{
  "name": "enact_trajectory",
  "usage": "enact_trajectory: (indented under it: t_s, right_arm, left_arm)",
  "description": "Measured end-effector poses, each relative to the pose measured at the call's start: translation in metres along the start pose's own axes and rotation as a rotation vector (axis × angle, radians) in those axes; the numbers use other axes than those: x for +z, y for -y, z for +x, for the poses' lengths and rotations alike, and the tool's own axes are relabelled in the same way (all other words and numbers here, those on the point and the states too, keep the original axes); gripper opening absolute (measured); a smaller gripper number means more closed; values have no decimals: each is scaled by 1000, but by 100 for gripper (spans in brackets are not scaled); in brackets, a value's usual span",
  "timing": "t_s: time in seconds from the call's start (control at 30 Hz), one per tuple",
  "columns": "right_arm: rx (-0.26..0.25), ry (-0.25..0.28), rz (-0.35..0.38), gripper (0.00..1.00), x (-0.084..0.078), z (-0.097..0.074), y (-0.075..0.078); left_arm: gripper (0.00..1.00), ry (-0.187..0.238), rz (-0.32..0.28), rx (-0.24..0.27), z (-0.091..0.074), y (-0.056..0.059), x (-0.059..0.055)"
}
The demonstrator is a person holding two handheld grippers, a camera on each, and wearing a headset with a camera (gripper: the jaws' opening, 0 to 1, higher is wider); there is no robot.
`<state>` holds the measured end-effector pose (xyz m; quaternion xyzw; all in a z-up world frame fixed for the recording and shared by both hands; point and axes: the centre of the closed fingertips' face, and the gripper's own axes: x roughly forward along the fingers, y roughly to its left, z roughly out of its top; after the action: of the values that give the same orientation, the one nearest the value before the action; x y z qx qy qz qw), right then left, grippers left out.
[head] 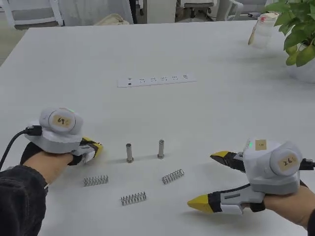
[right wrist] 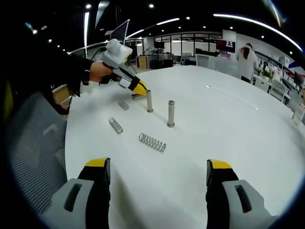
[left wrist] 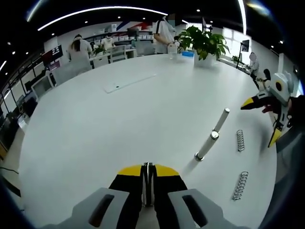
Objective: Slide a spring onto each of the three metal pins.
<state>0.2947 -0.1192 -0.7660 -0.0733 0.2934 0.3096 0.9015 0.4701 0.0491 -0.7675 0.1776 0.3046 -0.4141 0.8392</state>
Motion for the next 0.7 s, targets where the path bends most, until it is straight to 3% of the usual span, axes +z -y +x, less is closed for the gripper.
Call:
enact_trajectory:
  t_s: [0.7]
  right_arm:
    - [6,0,-17,82,3,0,-4]
  left_arm:
    - [0,38,-21,5,-22,-1,4]
